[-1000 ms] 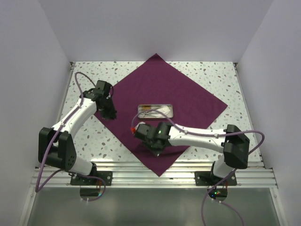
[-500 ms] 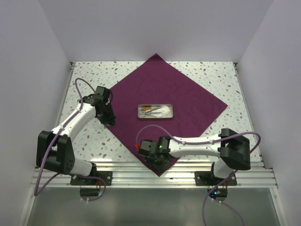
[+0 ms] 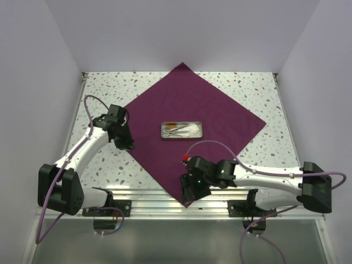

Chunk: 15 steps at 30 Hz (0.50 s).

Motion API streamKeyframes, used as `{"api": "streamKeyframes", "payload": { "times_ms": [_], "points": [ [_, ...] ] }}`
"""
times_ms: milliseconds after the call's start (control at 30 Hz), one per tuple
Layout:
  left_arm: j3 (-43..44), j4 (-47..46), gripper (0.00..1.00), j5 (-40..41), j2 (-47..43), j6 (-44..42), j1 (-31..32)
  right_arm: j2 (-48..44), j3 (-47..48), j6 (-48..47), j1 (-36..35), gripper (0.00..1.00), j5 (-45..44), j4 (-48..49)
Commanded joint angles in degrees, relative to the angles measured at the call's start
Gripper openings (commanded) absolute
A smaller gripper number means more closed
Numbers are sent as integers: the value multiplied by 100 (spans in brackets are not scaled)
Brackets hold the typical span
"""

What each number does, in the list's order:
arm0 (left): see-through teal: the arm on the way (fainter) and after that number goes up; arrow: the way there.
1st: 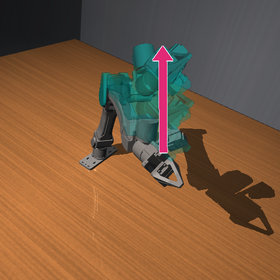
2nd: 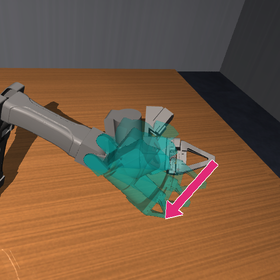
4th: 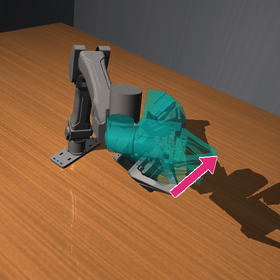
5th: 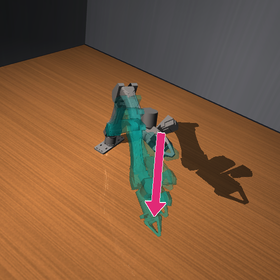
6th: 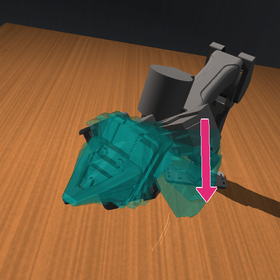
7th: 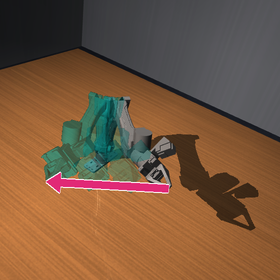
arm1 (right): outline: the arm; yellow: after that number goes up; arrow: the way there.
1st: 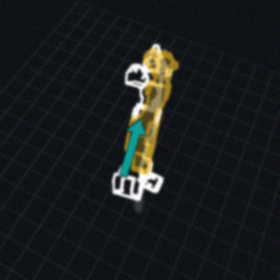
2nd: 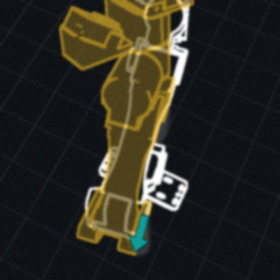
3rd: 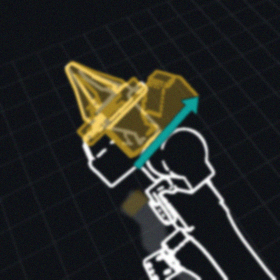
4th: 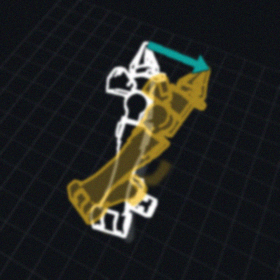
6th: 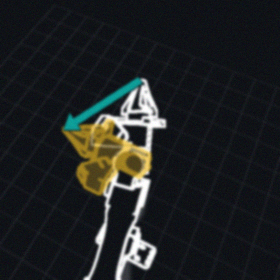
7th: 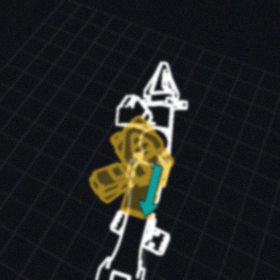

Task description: Prepare the surgical pack

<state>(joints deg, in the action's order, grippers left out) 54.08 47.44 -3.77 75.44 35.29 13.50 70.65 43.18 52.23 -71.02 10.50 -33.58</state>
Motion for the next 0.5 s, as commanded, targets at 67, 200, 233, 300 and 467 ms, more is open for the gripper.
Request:
{"api": "streamKeyframes", "payload": {
  "times_ms": [67, 200, 233, 300, 467],
  "points": [
    [-56, -77, 19, -299, -240, -233, -49, -1332, -1529, 1964, 712, 62, 348, 1273],
    [-187, -121, 19, -589, -249, -312, -58, -2099, -3144, 3746, 704, 63, 49, 3250],
    [-214, -130, 19, -625, -258, -329, -49, -2204, -3245, 3812, 713, 62, -21, 3331],
    [-249, -165, 19, -721, -275, -373, -49, -2240, -3176, 3647, 713, 62, -267, 3019],
    [-276, -86, 19, -757, -319, -575, -49, -2257, -3183, 3856, 660, 61, -417, 2962]
  ]
}}
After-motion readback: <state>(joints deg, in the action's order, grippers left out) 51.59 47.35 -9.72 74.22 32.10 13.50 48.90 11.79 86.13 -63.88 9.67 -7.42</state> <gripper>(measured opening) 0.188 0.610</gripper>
